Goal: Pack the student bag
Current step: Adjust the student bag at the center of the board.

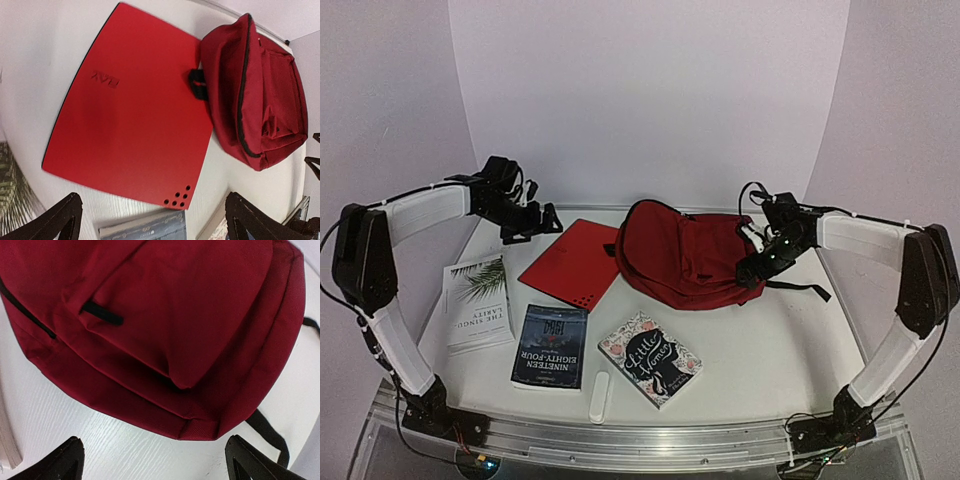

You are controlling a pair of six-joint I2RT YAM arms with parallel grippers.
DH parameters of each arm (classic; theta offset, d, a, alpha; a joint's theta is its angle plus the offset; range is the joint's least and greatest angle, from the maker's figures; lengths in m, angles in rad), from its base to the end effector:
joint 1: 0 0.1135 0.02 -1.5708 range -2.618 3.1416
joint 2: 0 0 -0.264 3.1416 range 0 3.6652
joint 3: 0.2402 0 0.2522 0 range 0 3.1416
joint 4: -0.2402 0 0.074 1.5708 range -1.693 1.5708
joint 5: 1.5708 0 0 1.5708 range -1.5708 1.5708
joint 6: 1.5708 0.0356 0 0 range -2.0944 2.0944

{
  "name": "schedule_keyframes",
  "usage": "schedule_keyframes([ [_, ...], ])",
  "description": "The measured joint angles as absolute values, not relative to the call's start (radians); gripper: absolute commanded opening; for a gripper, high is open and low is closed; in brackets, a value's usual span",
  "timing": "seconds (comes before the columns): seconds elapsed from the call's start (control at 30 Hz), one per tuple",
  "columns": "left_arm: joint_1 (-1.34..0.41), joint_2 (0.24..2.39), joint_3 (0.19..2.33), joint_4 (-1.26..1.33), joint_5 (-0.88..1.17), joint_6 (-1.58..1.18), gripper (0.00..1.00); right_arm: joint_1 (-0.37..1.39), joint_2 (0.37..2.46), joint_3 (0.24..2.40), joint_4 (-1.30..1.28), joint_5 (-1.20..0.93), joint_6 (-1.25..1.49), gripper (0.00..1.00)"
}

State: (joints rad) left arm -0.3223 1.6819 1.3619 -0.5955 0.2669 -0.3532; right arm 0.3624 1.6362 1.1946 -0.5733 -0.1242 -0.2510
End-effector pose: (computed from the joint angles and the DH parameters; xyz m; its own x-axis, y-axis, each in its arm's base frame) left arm 0.3448 -0.1251 0.2699 -0.8640 -0.0632 -0.4994 0.1696 0.8975 -0.4070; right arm 0.3183 0.1254 0.2336 -0.6668 -0.5164 -0.5373 -0.5972 0.8015 -0.0291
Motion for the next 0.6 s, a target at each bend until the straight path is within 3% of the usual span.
schedule_keyframes([
  [0.43,-0.474,2.22,1.965,-0.547,0.361,-0.34,0.99,0.204,1.724,1.191,-0.611,-0.185,-0.173,0.98],
  [0.6,-0.56,2.401,2.126,-0.558,0.366,-0.342,0.8,0.205,1.773,1.191,-0.615,-0.231,-0.15,0.98],
])
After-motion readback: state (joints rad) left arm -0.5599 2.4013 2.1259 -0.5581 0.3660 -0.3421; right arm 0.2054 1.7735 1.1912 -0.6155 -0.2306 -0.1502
